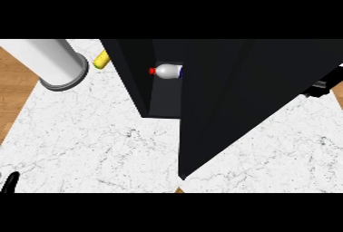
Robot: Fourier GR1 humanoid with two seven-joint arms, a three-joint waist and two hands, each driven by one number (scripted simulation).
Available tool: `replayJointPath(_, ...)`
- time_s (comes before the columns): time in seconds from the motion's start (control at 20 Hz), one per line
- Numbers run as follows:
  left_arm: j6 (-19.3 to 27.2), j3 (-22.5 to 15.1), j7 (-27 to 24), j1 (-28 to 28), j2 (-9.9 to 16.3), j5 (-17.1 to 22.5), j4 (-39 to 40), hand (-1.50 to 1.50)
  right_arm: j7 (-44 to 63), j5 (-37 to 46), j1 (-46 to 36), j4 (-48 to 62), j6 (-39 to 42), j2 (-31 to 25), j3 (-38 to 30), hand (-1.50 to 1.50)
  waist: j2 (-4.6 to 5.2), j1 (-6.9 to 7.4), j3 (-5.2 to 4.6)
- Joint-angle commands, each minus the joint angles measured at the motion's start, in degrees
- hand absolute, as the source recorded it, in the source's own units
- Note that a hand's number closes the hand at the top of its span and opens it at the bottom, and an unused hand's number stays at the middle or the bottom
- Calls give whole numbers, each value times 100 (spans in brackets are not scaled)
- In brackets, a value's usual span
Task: Pick up the bottled water, place it into the cabinet and close the cabinet
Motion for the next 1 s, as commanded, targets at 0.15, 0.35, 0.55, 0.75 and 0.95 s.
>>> replayJointPath(0.15, -618, 709, -114, 494, 226, 665, -158, -150, 1042, -293, -768, 599, -332, 1055, 995, 150, 43, 59, 7)
replayJointPath(0.35, -1239, 1309, -337, 844, 305, 1067, 69, -150, 1503, -788, -1848, 867, -1007, 1079, 769, 150, 46, 35, 12)
replayJointPath(0.55, -1622, 1491, -426, 1133, 181, 1264, 113, -150, 1781, -1332, -3160, 1452, -1732, 1090, 399, 150, 48, 40, 16)
replayJointPath(0.75, -1836, 1880, -236, 1277, 243, 1549, 26, -150, 2086, -2074, -4248, 1995, -2029, 1093, -230, 150, 52, -8, 21)
replayJointPath(0.95, -2239, 2456, -164, 1418, 343, 2149, 84, -150, 1820, -2584, -4785, 2581, -2234, 1094, -754, 150, 43, -45, 24)
